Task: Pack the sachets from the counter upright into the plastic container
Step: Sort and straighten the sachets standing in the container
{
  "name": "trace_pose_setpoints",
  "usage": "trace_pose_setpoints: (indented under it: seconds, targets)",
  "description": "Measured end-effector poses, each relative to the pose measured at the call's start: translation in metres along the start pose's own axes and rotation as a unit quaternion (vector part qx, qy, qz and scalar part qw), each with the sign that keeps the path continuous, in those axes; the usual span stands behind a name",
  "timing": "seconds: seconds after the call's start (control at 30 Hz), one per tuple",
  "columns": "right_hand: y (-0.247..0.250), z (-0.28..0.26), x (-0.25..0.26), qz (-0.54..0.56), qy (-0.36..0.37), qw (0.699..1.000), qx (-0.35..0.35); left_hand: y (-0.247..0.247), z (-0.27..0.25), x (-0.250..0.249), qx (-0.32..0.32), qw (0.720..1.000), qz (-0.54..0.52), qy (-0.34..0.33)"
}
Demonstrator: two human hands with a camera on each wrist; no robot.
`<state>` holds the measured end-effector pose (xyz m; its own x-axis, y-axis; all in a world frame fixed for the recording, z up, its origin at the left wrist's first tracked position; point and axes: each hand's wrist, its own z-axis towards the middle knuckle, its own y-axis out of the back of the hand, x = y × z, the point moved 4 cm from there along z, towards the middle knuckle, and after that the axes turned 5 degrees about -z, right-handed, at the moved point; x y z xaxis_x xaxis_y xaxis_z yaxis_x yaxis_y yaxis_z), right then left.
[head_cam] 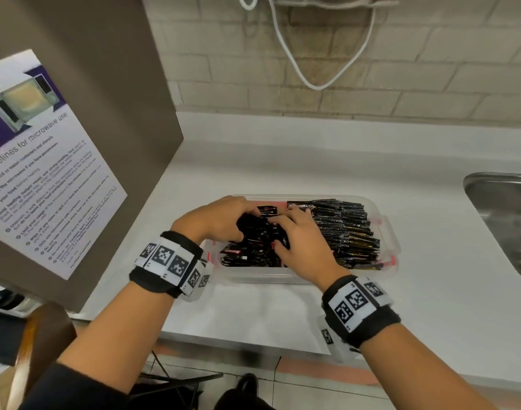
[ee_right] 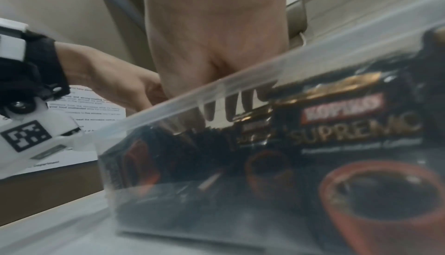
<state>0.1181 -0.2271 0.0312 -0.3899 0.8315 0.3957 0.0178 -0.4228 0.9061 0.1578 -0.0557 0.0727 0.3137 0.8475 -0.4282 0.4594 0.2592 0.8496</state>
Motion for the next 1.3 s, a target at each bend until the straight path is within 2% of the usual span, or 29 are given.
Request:
trace_pose_setpoints:
  seconds: [0.17, 0.27, 0.37, 0.5, 0.63, 0.87, 0.97, 1.1, 1.3]
  targets:
    - [-0.010, 0.008, 0.009, -0.094, -0.034, 0.994, -0.031, -0.007, 0.004, 0.012, -0.057, 0.998, 0.039, 0.008]
    - [-0.011, 0.009, 0.011, -0.123, -0.055, 0.990, -0.034, -0.009, 0.005, 0.016, -0.055, 0.998, 0.043, 0.001]
    - [-0.012, 0.010, 0.010, -0.122, -0.065, 0.990, -0.038, -0.008, 0.005, 0.019, -0.055, 0.998, 0.029, 0.002]
    - [-0.013, 0.009, 0.010, -0.093, -0.048, 0.993, -0.047, -0.002, 0.010, 0.014, -0.106, 0.994, 0.033, -0.014]
    - [-0.014, 0.008, 0.008, -0.076, -0.048, 0.995, -0.039, 0.002, 0.021, 0.008, -0.141, 0.986, 0.083, -0.032]
    - [-0.013, 0.005, 0.010, -0.146, -0.081, 0.985, -0.043, 0.007, 0.033, 0.003, -0.110, 0.983, 0.141, -0.045]
    - [-0.014, 0.005, 0.010, -0.160, -0.088, 0.983, -0.032, 0.003, 0.037, -0.001, -0.072, 0.985, 0.151, -0.049]
    - [-0.015, 0.006, 0.010, -0.138, -0.071, 0.988, -0.027, 0.000, 0.039, -0.001, -0.015, 0.991, 0.133, -0.027]
    - [-0.018, 0.007, 0.008, -0.122, -0.058, 0.991, -0.006, 0.000, 0.043, 0.000, 0.020, 0.997, 0.080, -0.011]
